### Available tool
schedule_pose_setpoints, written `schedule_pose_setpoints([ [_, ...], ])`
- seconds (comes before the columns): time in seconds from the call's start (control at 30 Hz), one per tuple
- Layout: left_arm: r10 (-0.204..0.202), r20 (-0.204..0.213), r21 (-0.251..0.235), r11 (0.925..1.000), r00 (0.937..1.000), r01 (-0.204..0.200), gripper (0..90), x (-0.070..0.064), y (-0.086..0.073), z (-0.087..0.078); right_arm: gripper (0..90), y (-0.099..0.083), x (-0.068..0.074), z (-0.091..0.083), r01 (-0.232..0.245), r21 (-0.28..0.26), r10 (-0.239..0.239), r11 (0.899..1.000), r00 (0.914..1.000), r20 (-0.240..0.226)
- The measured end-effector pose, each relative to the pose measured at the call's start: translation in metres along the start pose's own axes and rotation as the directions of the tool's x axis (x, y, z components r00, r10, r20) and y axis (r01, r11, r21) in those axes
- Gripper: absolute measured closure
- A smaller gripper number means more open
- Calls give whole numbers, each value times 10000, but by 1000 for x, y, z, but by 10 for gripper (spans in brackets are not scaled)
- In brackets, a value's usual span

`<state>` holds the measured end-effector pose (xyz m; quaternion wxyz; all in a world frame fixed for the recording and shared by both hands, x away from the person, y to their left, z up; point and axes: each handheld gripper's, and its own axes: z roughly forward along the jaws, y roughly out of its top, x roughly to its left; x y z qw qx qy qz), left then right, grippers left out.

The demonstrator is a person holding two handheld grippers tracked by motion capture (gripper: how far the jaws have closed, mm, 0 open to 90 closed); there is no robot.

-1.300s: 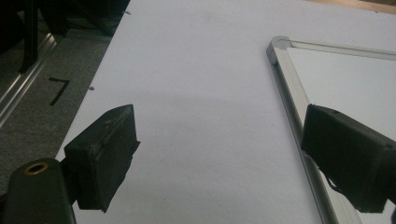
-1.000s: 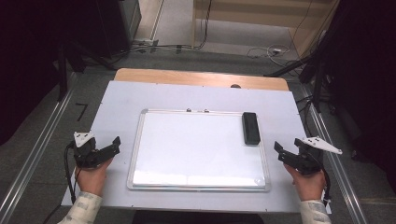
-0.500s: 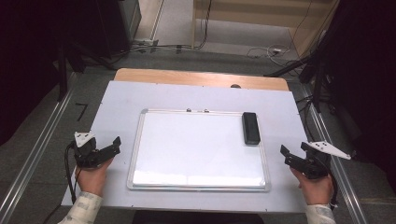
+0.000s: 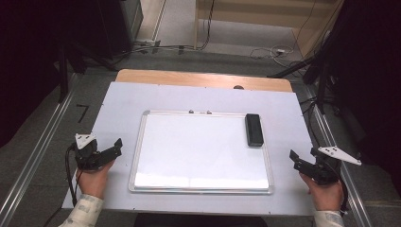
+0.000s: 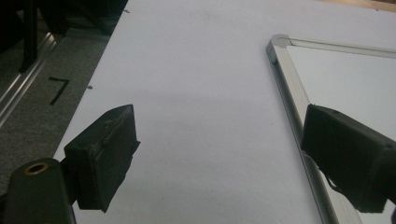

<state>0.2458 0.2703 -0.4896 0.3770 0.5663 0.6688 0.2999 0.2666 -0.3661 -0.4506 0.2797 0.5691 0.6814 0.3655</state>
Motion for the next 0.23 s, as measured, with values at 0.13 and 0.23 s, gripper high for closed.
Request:
schedule_pose_setpoints([
  [0.13,-6,-15,-1,10000,10000,6,113,0,0,0,183,-3,-7,-1,-91,59,90,9999,9998,197],
  [0.23,-9,-16,-6,10000,10000,9,114,0,0,0,183,-7,-15,1,-148,155,141,9998,9989,448],
])
